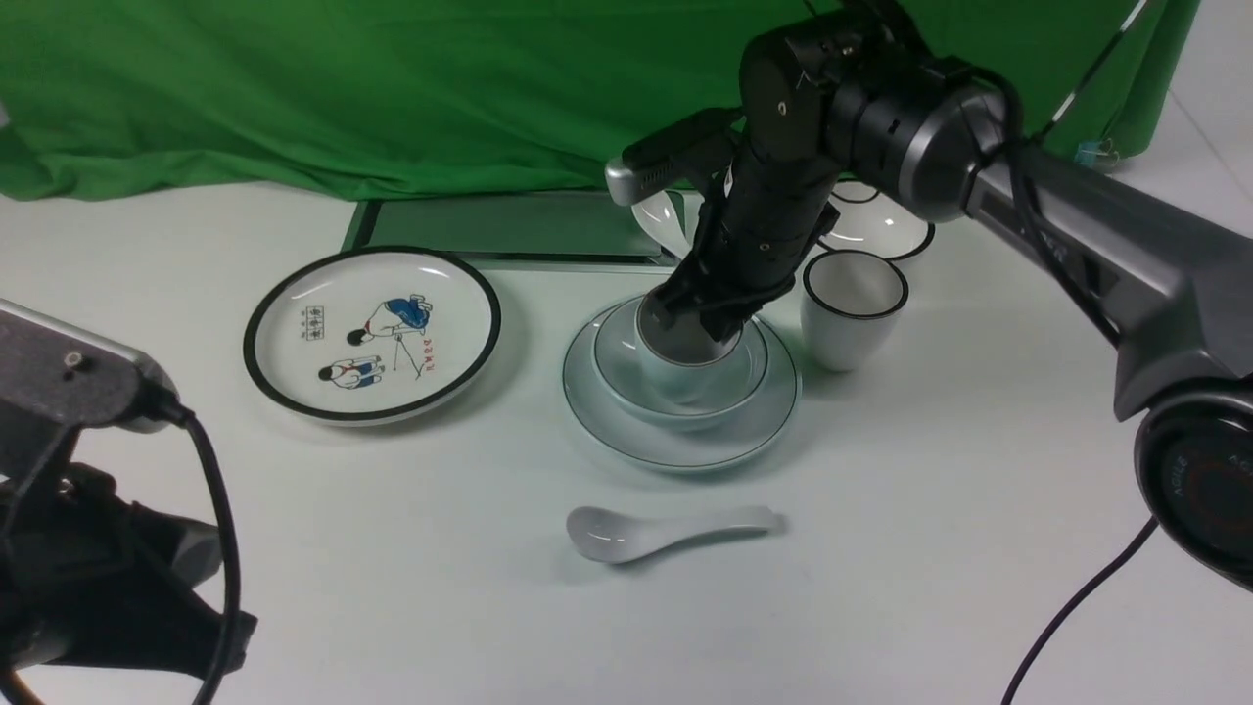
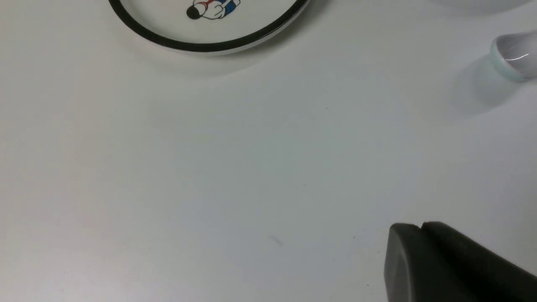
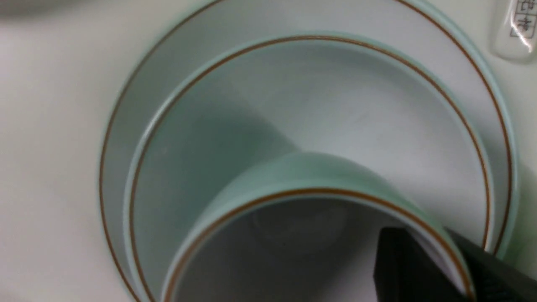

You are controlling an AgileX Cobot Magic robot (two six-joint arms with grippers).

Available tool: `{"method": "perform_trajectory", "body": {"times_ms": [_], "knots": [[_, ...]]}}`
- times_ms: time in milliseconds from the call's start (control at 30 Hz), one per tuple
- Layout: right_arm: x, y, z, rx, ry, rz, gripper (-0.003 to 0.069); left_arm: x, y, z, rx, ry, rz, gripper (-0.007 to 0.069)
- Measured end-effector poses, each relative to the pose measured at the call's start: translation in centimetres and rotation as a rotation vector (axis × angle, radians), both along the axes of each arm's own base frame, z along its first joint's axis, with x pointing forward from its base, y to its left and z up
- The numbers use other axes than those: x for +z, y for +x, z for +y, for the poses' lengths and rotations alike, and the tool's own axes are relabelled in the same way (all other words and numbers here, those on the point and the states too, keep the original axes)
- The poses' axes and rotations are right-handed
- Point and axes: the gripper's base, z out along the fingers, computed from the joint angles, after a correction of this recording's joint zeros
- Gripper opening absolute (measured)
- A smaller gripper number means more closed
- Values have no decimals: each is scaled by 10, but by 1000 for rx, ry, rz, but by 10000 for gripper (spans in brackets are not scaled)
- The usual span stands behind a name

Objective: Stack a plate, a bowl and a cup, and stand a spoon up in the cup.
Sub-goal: Use the right arm to put the blue teacup into the blue rice bowl in the middle

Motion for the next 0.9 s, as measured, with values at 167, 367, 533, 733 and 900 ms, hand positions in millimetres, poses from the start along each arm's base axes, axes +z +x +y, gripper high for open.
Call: {"method": "perform_trajectory", "body": {"times_ms": [167,367,533,733,900], "knots": [[0,1,1,-13,11,-9,79,0,0,0,0,0,-1,-36],[0,1,1,-16,12,-9,85,0,0,0,0,-1,0,-36],[0,1,1,-16,11,-9,90,0,0,-1,1,-11,3,-36],[0,2,1,-16,13,-13,169,0,0,-1,2,-15,5,-36],[1,2,1,-11,15,-19,310,0,0,-1,2,-17,7,-36]]}}
